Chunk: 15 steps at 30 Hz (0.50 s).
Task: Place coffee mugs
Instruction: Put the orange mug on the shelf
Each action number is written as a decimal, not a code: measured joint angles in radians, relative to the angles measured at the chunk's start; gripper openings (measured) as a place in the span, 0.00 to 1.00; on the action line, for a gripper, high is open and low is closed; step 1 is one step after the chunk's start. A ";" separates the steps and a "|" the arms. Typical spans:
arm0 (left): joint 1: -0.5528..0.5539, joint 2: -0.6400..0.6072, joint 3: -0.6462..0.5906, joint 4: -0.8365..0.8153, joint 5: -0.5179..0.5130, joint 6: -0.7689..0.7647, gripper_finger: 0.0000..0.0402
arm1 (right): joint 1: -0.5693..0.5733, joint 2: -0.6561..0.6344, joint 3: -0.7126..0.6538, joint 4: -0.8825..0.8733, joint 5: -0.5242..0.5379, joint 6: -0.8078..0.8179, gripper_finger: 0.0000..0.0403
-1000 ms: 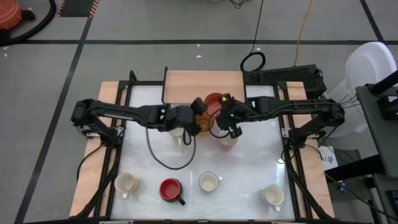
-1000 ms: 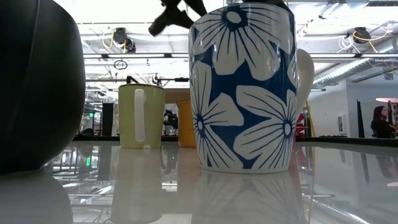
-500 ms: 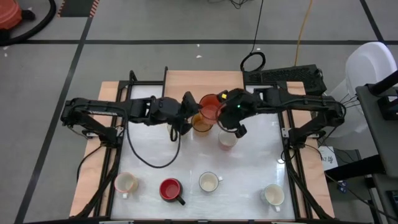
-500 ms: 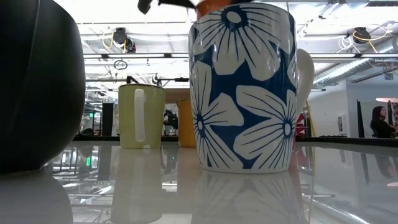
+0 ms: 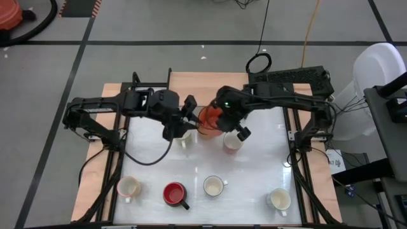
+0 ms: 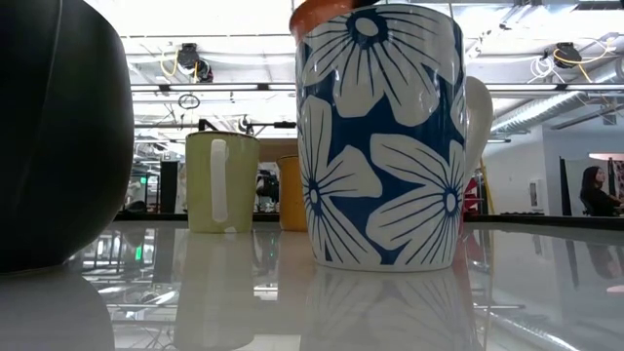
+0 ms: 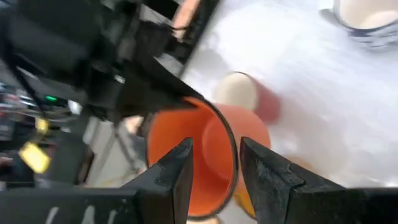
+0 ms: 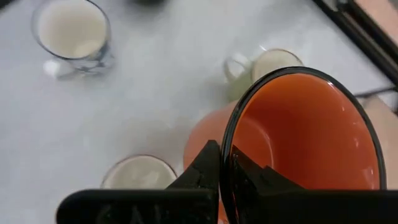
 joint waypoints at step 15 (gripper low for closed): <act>0.011 0.006 0.000 -0.094 0.197 -0.086 0.34 | 0.001 0.046 0.053 0.003 -0.217 -0.019 0.01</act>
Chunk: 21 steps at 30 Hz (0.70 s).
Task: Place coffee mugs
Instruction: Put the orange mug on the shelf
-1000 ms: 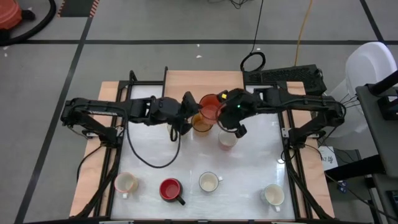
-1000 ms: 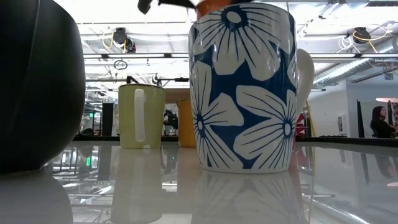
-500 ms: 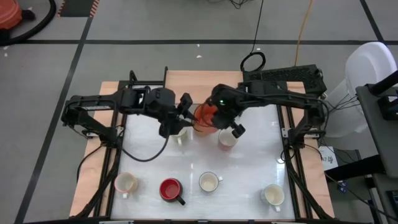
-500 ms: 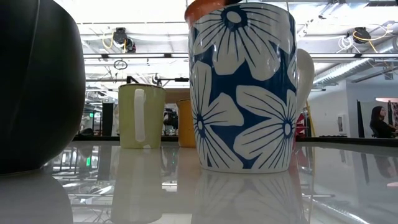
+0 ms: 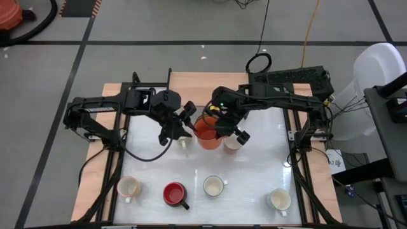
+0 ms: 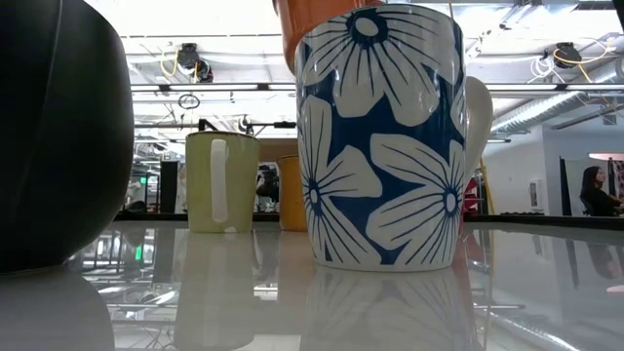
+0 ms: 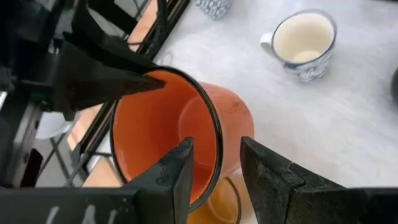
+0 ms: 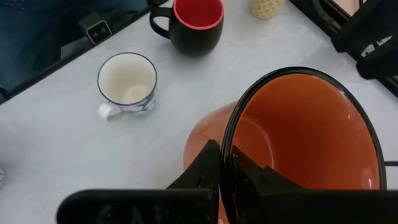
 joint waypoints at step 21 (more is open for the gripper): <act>-0.031 0.017 -0.012 -0.038 0.024 -0.070 0.34 | 0.003 0.000 -0.051 -0.002 -0.104 0.028 0.01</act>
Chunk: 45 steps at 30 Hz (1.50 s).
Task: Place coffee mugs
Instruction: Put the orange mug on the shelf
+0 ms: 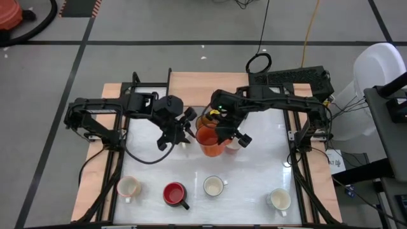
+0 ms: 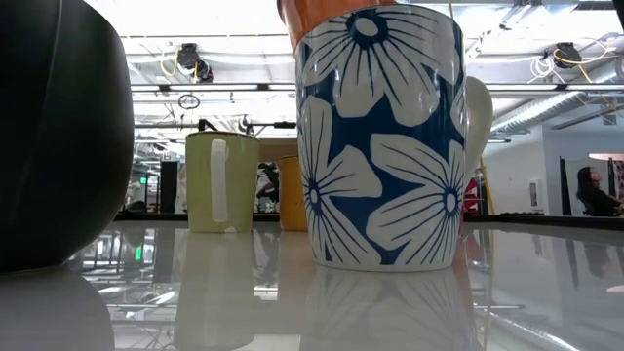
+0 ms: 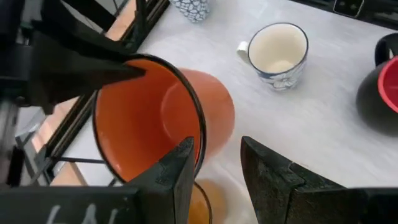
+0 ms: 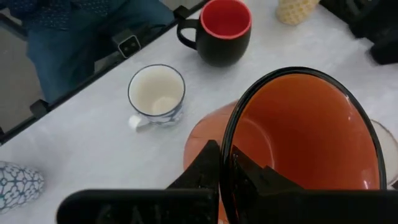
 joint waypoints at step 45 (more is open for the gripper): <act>-0.060 0.050 0.001 -0.071 -0.009 0.246 0.24 | 0.057 0.027 -0.137 0.057 -0.356 -0.526 0.01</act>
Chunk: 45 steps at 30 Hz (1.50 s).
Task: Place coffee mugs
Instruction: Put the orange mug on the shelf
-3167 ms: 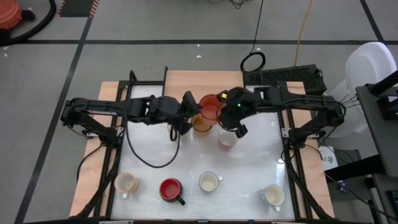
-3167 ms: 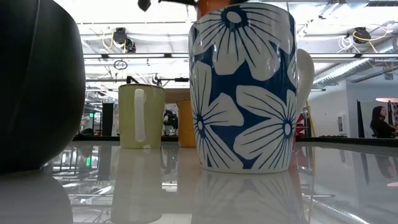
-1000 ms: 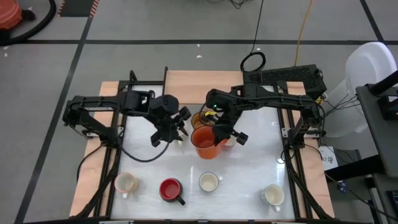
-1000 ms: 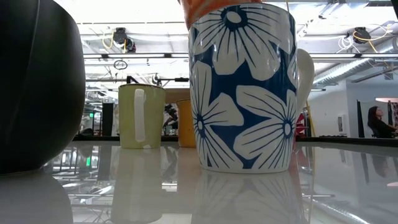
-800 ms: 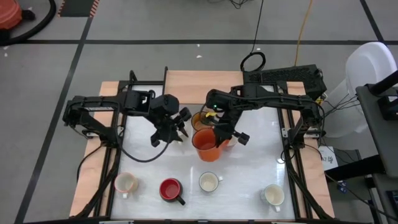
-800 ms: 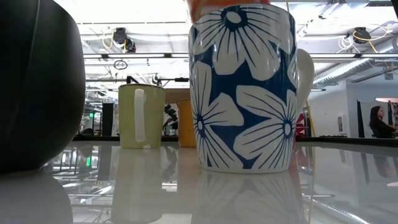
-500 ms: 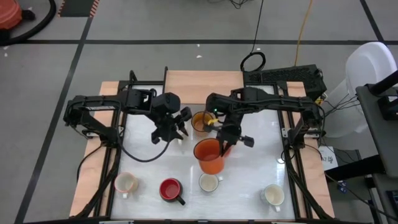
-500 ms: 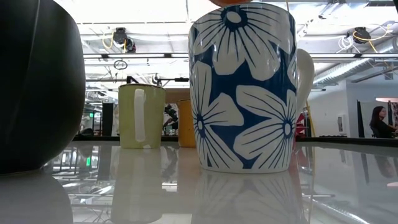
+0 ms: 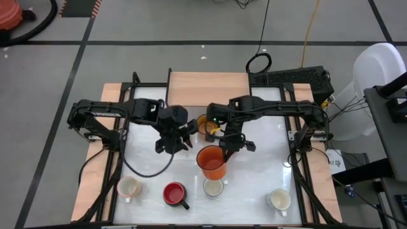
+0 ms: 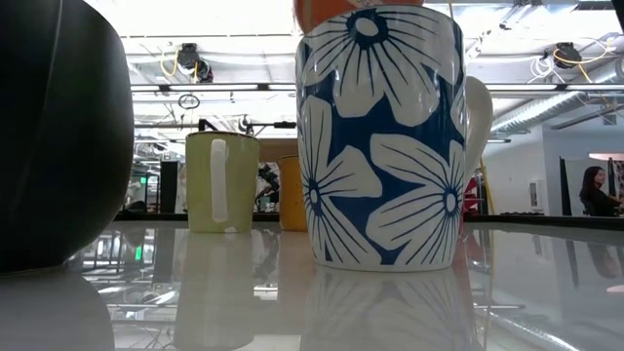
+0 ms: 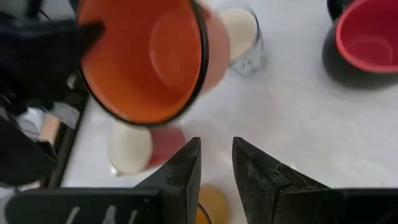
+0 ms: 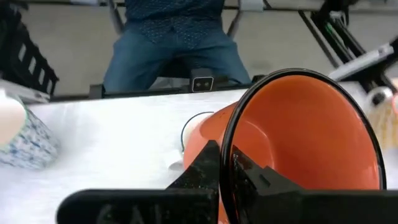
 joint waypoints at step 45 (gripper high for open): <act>-0.241 0.040 0.000 -0.076 -0.427 -0.216 0.45 | 0.303 -0.018 -0.164 0.305 1.132 0.516 0.00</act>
